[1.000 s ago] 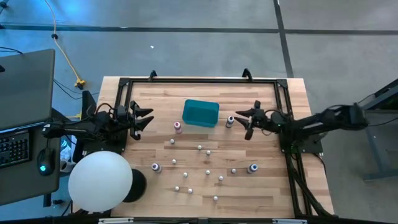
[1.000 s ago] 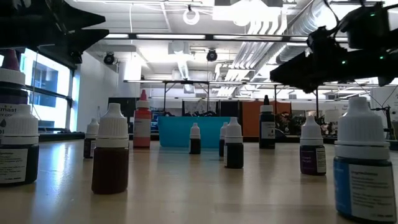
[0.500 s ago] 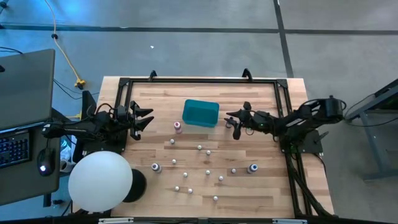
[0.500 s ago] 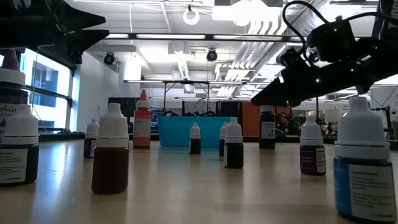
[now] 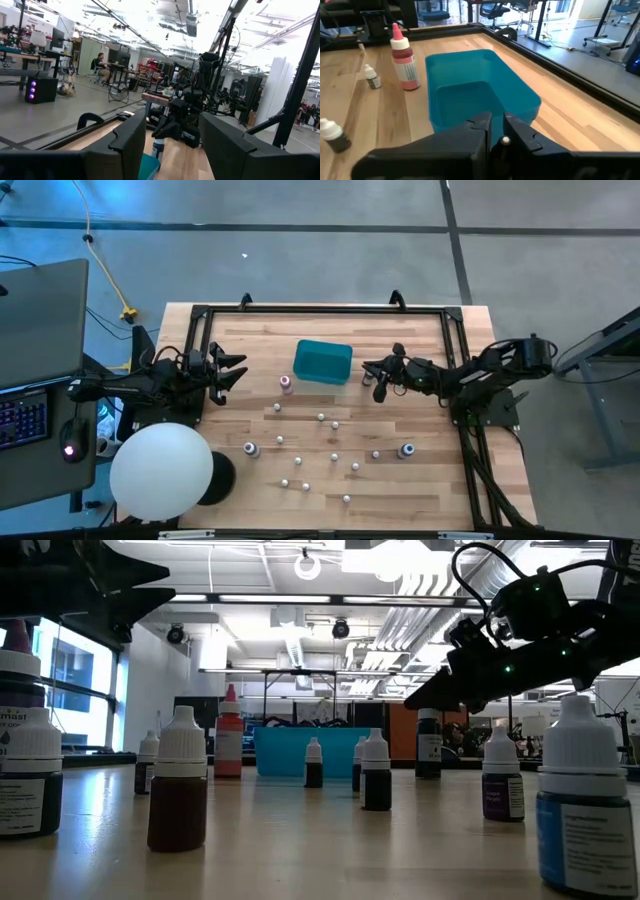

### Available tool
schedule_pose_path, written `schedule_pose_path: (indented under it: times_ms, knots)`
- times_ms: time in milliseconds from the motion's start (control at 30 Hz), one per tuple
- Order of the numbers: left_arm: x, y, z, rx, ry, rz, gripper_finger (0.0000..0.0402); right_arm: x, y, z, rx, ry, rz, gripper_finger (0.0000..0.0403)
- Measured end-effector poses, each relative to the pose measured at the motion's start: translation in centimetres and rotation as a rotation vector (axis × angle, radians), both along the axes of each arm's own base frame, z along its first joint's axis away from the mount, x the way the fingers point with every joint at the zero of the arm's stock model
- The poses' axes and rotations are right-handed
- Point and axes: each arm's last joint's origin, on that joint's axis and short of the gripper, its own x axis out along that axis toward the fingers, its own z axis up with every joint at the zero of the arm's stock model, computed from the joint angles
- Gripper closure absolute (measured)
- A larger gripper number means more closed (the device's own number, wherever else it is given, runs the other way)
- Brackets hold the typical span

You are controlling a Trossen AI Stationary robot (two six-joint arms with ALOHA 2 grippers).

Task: Pick & Place food coloring
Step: Put the black food coloring bottle into the blue bin

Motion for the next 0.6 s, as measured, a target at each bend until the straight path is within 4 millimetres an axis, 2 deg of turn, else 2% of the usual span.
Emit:
schedule_pose_path:
  times_ms: [233, 367, 467, 600]
  knots:
    - [0.0, 0.0, 0.0, 0.0, 0.0, 0.0, 0.022, 0.2, 0.1, 0.8, -0.007, -0.105, 0.043, 0.0372]
    - [0.0, 0.0, 0.0, 0.0, 0.0, 0.0, 0.022, 1.1, -0.1, 2.0, -0.023, -0.175, 0.038, 0.0372]
    - [0.0, 0.0, 0.0, 0.0, -0.002, 0.0, 0.022, 2.3, -0.3, 3.2, -0.062, -0.206, 0.04, 0.0372]
    - [0.0, 0.0, 0.0, -0.002, -0.005, 0.005, 0.022, 4.9, -0.8, 6.0, -0.145, -0.25, 0.046, 0.0372]
